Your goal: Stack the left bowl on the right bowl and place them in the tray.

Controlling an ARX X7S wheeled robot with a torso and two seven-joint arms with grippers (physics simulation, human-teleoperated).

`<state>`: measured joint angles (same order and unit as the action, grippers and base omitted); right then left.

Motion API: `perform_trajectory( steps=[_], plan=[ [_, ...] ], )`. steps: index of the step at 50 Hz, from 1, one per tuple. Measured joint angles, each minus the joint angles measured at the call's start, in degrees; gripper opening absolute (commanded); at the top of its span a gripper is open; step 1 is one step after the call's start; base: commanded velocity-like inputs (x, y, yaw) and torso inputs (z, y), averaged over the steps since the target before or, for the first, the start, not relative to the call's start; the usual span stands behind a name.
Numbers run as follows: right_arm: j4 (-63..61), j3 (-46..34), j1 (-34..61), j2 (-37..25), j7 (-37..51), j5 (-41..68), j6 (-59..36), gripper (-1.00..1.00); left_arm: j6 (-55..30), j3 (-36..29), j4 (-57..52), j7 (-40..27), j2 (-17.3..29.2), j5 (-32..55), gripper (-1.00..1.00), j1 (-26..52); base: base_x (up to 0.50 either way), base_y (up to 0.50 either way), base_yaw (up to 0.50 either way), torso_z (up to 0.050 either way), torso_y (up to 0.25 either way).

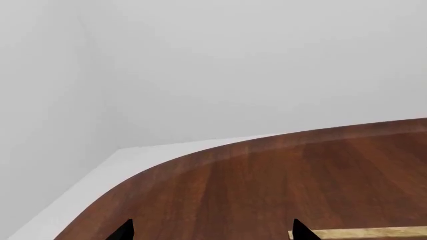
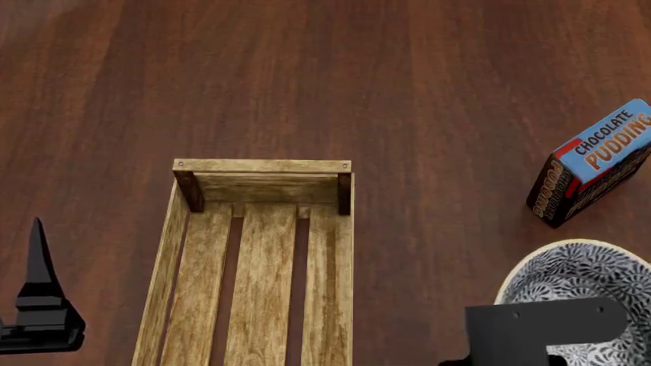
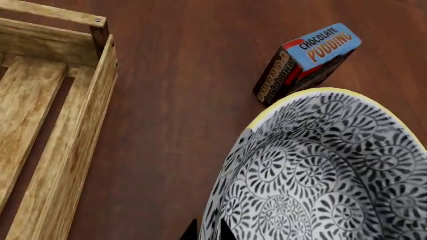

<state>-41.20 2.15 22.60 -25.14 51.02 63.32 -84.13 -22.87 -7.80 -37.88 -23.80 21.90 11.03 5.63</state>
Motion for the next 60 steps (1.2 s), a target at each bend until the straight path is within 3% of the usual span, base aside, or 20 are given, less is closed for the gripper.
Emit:
perform_trajectory(
  steps=[24, 60],
  plan=[
    [9.27, -1.78, 12.60, -7.11, 6.53, 10.77, -3.58, -1.00, -0.09, 0.27, 0.03, -0.43, 0.26, 0.54, 1.00, 0.14, 0.00, 0.00, 0.00, 0.000, 0.000],
    [24.97, -11.76, 28.00, -20.95, -1.99, 5.48, -0.58, -1.00, -0.13, 0.60, 0.42, -1.05, 0.63, 1.17, 1.00, 0.52, 0.00, 0.00, 0.00, 0.000, 0.000]
  ],
)
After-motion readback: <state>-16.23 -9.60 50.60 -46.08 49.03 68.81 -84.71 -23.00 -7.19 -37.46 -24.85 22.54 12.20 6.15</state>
